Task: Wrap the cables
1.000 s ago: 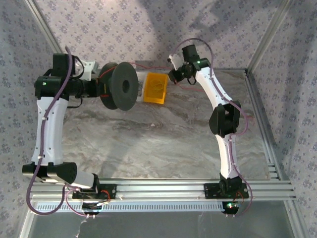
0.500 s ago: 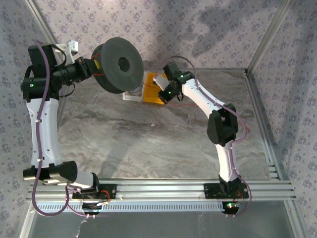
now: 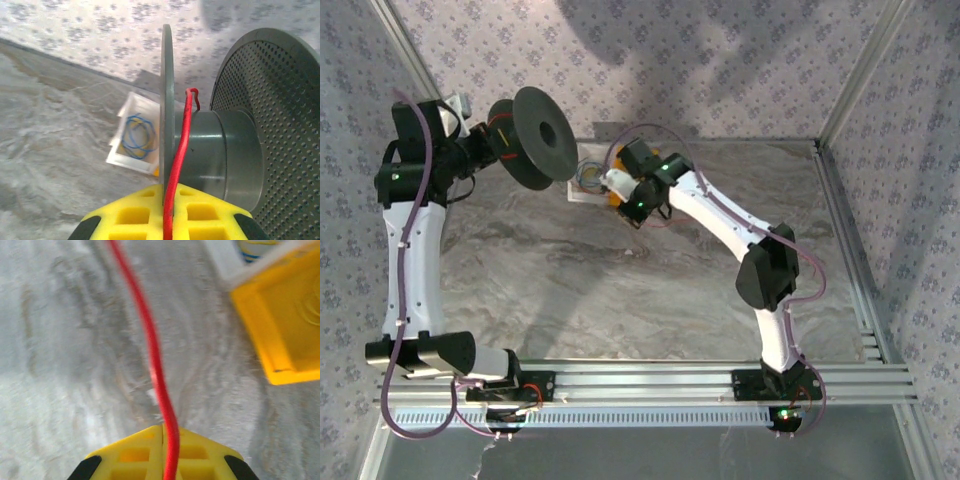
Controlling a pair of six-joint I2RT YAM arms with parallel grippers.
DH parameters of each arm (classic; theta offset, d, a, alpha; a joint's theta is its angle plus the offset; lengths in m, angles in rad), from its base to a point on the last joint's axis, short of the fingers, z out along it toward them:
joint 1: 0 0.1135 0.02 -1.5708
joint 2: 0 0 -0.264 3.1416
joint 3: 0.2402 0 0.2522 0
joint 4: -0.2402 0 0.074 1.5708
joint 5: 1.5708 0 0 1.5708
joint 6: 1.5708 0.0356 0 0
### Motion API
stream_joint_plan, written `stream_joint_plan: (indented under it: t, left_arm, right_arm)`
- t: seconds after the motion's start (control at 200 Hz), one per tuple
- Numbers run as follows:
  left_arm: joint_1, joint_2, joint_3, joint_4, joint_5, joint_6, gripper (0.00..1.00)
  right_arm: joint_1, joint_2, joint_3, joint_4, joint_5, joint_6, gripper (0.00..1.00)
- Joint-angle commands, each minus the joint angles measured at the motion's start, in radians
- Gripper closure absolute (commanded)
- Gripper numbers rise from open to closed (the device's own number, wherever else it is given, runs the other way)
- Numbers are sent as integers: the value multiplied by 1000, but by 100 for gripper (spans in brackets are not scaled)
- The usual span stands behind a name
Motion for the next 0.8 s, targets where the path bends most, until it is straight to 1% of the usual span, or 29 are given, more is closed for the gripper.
stream_joint_plan:
  t: [0.0,0.12,0.245,0.32,0.445,0.645,0.795]
  left_arm:
    - [-44,1,5,86,-160,-15,100]
    - [-107,43,18,43,-270,27,100]
    - [-179,74,15,-16,-376,95,100]
    - [-213,80,-13,-36,-420,125,100]
    - [-257,74,-78,-61,-458,160,100]
    - [-340,86,-142,-145,-492,250,100]
    - [-411,105,-163,-210,-545,316,100]
  right_arm:
    - [87,-39,86,-101,8,-45,100]
    - [157,-17,199,-159,-3,-63,100]
    - [194,15,349,-224,-11,-78,100]
    - [205,31,431,-254,-3,-90,100]
    - [208,41,521,-262,10,-104,100]
    - [187,47,552,-186,30,-109,100]
    - [166,82,593,-138,50,-98,100]
